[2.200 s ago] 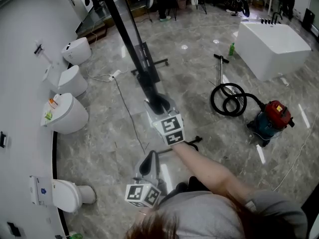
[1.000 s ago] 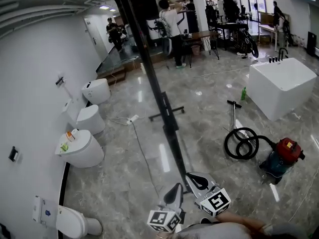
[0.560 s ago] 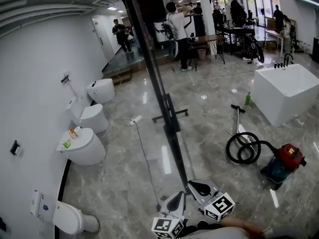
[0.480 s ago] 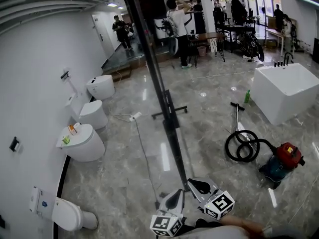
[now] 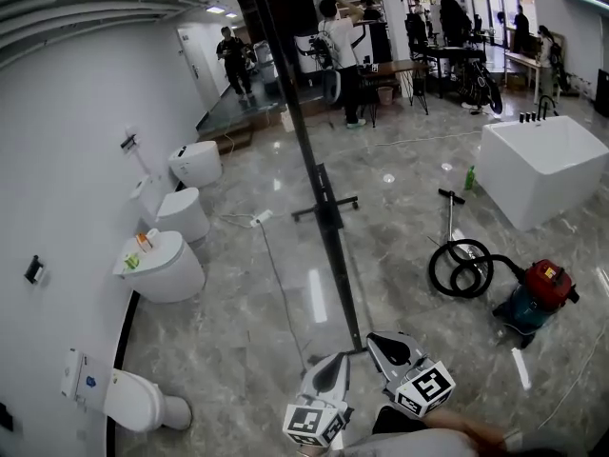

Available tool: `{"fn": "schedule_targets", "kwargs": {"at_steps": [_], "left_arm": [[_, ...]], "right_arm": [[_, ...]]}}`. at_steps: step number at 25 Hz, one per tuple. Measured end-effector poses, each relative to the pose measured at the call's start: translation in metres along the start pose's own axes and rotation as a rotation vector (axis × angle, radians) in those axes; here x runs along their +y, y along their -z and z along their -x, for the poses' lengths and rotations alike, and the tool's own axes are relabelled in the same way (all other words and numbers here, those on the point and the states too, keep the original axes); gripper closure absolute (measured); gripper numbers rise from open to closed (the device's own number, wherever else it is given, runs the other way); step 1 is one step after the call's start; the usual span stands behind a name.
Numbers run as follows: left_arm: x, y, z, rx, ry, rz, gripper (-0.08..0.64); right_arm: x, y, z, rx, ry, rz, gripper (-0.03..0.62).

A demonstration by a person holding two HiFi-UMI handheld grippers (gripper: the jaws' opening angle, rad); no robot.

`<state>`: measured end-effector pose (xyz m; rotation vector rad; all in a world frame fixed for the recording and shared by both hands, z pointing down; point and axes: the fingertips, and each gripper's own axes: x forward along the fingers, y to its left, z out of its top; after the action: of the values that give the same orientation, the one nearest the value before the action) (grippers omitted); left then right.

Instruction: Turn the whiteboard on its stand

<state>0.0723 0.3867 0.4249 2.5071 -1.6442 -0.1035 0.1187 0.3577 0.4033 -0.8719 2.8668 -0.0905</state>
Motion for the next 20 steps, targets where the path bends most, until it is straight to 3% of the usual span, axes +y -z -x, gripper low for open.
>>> {"fn": "schedule_targets", "kwargs": {"at_steps": [12,20], "left_arm": [[-0.028,0.020,0.086,0.035,0.018,0.021,0.565],[-0.048,0.010,0.094,-0.005,0.040,0.016,0.565]], "right_arm": [[0.076,0.017,0.047,0.028,0.036,-0.064,0.597],[0.089,0.005,0.060,0.024,0.013,-0.003,0.595]]}}
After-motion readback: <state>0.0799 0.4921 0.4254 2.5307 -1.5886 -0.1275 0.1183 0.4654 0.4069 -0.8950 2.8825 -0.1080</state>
